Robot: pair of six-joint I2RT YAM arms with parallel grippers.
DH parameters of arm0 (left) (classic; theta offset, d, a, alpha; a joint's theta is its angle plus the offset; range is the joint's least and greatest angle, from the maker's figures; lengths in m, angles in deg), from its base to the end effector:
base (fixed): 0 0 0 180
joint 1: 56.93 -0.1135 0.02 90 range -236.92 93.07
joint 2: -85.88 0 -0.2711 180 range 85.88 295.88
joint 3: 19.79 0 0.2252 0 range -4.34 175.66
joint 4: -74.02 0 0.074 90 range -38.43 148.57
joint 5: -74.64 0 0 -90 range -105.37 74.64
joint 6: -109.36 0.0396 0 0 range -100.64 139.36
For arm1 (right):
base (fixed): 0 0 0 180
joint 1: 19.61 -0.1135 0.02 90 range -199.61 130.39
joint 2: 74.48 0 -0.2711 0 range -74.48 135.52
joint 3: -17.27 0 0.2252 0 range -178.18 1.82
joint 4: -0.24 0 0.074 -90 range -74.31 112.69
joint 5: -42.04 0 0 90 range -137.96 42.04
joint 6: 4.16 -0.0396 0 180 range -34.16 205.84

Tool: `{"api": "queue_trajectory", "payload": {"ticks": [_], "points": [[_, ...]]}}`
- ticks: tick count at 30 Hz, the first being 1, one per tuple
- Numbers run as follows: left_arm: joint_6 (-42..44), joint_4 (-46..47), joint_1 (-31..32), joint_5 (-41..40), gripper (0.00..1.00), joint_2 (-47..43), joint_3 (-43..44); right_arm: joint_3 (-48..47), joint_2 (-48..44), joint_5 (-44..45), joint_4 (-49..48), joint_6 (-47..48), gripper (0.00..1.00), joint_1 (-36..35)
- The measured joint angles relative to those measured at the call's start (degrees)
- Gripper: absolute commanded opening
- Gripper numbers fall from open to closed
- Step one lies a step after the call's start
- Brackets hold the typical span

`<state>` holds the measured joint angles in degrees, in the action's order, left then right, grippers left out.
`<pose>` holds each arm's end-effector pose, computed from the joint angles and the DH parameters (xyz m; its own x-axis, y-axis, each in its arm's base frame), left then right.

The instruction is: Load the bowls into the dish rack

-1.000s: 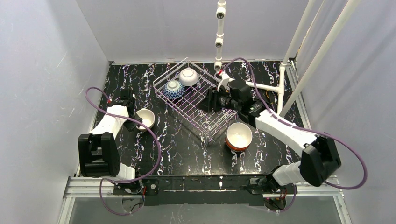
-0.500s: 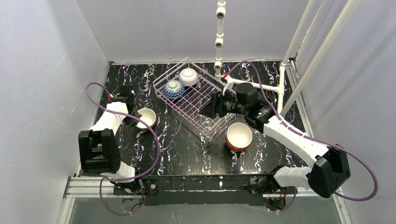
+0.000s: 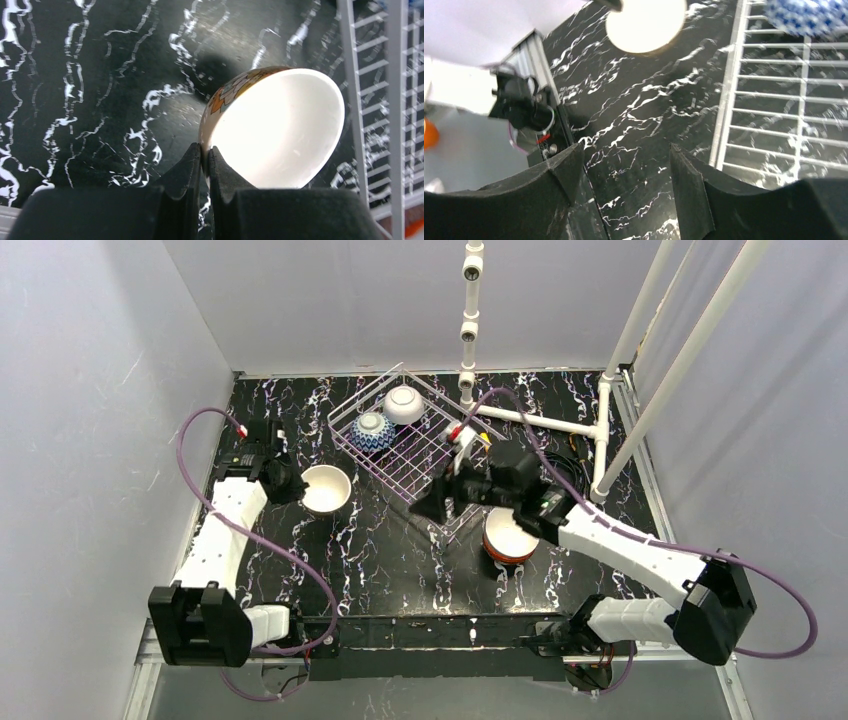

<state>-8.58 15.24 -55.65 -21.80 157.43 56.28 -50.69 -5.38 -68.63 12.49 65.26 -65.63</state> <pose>0.2250 -0.0006 0.2964 -0.6966 -0.4501 -0.5587 -0.4185 0.8874 -0.1933 0.1680 0.1943 0.3366 -0.4710 -0.0145 -0.8820 -0.7970 0.4355 0.4185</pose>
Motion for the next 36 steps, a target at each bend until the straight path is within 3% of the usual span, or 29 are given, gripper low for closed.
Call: {"api": "queue_trajectory", "payload": {"ticks": [6, 12, 24, 31, 36], "points": [[3.39, -2.19, 0.90, 5.53, 0.00, -3.80, 0.11, -0.70, 5.84, 4.44, -7.13, 14.47, 0.75, -16.09], [5.46, -2.05, 0.90, 8.63, 0.00, -3.74, -2.60, -9.03, 20.85, 5.55, -10.54, 27.50, 0.72, -22.14], [3.89, -0.24, 0.98, 10.99, 0.00, -4.61, -7.50, -18.38, 37.33, 11.58, -13.57, 44.52, 0.72, -24.13], [3.39, 0.15, 0.98, 12.63, 0.00, -6.12, -7.65, -26.56, 41.66, 12.63, -11.47, 48.70, 0.55, -24.04], [3.26, 0.24, 1.01, 12.76, 0.00, -6.71, -7.65, -27.76, 42.05, 11.63, -7.56, 50.42, 0.55, -23.76]]}}
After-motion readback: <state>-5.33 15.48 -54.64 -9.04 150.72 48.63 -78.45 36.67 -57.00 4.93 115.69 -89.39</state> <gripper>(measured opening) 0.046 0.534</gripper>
